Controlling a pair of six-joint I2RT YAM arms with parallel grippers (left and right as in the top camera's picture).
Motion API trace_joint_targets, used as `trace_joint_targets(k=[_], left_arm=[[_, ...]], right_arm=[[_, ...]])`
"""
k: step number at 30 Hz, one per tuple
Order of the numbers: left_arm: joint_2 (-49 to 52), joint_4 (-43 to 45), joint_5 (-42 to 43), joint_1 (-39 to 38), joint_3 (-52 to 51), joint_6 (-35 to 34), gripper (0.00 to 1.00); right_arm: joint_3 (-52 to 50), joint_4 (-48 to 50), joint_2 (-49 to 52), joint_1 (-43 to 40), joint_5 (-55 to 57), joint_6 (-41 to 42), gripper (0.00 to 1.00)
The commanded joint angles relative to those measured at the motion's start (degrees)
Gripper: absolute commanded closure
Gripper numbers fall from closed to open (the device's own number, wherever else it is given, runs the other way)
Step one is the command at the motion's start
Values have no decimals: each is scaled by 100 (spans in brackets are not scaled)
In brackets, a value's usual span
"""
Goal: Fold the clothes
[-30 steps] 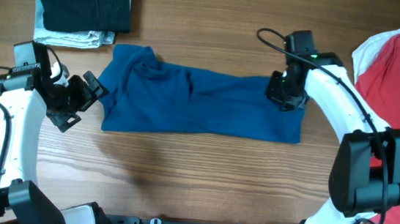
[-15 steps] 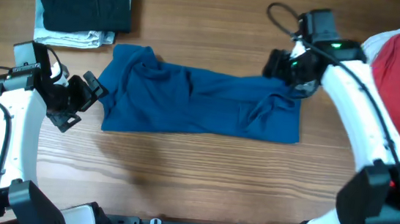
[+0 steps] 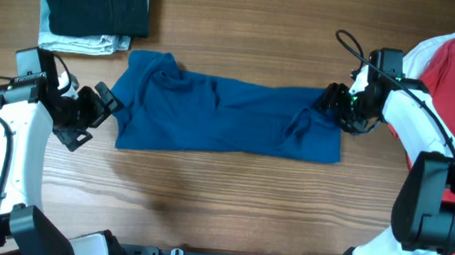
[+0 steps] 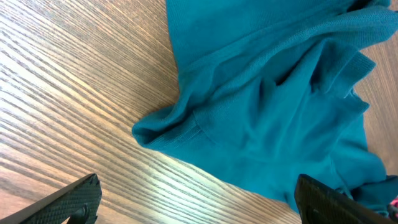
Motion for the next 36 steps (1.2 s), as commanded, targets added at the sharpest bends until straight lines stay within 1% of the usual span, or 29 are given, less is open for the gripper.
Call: trace_joint_targets(k=[1, 3, 4, 5, 6, 9, 10, 11, 12, 13, 16, 18, 19, 20, 21, 22, 23, 24, 26, 27, 29, 32, 33, 34, 36], left_arm=[[-57, 2, 85, 42, -24, 133, 0], [-57, 9, 85, 42, -24, 131, 0], [-57, 28, 85, 42, -24, 131, 0], [-57, 42, 85, 42, -24, 131, 0], [-57, 59, 87, 42, -24, 131, 0], [-57, 61, 85, 42, -24, 131, 0], [-57, 59, 85, 42, -24, 131, 0], [-57, 59, 85, 42, -24, 133, 0], [-55, 59, 85, 42, -24, 133, 0], [-52, 61, 85, 42, -24, 133, 0], [-50, 63, 81, 42, -24, 133, 0], [-50, 55, 81, 42, -24, 133, 0], [-50, 35, 81, 42, -24, 133, 0], [-50, 28, 81, 42, -24, 133, 0], [-50, 24, 81, 42, -24, 133, 0], [-50, 20, 81, 42, -24, 133, 0], [-50, 22, 83, 42, -24, 131, 0], [-50, 22, 83, 42, -24, 131, 0], [-50, 24, 85, 42, -24, 131, 0], [-50, 17, 85, 42, -24, 131, 0], [-50, -13, 87, 42, -24, 131, 0], [-50, -52, 85, 42, -24, 131, 0], [-50, -52, 85, 42, -24, 131, 0], [-50, -52, 85, 42, -24, 131, 0], [-50, -52, 85, 42, -24, 133, 0]], right_arm=[[-15, 413, 116, 9, -529, 219, 57], [-15, 619, 116, 20, -625, 450, 84], [-15, 706, 120, 61, -625, 505, 92], [-15, 831, 122, 133, -625, 514, 94], [-15, 1001, 122, 256, -623, 658, 93], [-15, 1537, 149, 667, -590, 920, 87], [-15, 1843, 208, 907, -452, 1141, 82], [-15, 1967, 243, 1019, -315, 1257, 62], [-15, 2072, 267, 1126, -227, 1274, 30], [-15, 2144, 267, 1172, -236, 1237, 27], [101, 2295, 240, 1084, -813, 1165, 25], [273, 2006, 37, 848, -1193, 1165, 25], [284, 1777, -125, 708, -1207, 1084, 25], [284, 1631, -192, 645, -1204, 883, 26], [284, 1338, -264, 553, -1185, 428, 27], [282, 979, -264, 490, -1108, 260, 32], [258, 745, -238, 490, -1049, 256, 46], [166, 581, -208, 553, -1047, 168, 55], [-129, 702, -136, 804, -1029, 190, 72], [-243, 761, -68, 994, -1029, 214, 79], [-452, 732, 39, 1351, -1027, 334, 85], [-638, 741, 192, 1753, -1003, 328, 86], [-662, 741, 192, 1808, -949, 326, 90], [-662, 732, 192, 1856, -844, 319, 96], [-522, 713, -44, 1749, -833, 232, 96]])
